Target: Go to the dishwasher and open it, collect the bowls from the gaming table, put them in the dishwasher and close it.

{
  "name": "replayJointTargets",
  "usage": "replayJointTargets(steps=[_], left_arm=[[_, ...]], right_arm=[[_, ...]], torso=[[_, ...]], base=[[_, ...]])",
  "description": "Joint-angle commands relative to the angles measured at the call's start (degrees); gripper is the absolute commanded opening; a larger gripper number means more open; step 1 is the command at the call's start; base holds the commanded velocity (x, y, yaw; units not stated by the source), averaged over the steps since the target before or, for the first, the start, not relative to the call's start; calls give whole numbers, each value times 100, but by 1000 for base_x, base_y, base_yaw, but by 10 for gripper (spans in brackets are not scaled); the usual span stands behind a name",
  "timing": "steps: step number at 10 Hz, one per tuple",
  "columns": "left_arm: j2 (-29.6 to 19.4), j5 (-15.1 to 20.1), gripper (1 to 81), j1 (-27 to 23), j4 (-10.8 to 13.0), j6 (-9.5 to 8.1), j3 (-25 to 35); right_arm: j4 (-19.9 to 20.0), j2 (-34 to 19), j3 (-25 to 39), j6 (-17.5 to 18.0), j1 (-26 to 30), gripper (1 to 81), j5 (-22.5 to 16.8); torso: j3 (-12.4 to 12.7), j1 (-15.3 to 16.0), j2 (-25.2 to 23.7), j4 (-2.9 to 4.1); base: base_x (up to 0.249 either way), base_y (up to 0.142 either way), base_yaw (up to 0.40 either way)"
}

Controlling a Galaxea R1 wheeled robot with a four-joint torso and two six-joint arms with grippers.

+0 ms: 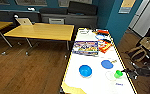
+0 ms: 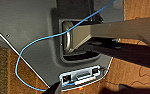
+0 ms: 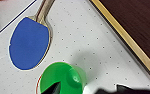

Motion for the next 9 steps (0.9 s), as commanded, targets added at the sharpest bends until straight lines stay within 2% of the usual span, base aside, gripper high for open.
replayJointTargets(steps=[1, 3, 9], left_arm=[[13, 374, 811, -97, 38, -2, 87], [13, 374, 811, -97, 38, -2, 78], [21, 374, 811, -97, 38, -2, 69]], right_arm=[[100, -294, -58, 2, 821, 811, -210], [100, -312, -58, 1, 838, 811, -210], [91, -66, -66, 11, 689, 811, -193]], torso=[[11, 0, 0, 0], [-77, 2, 5, 0], [-72, 2, 5, 0]], base=[[0, 0, 0], [0, 0, 0], [0, 0, 0]])
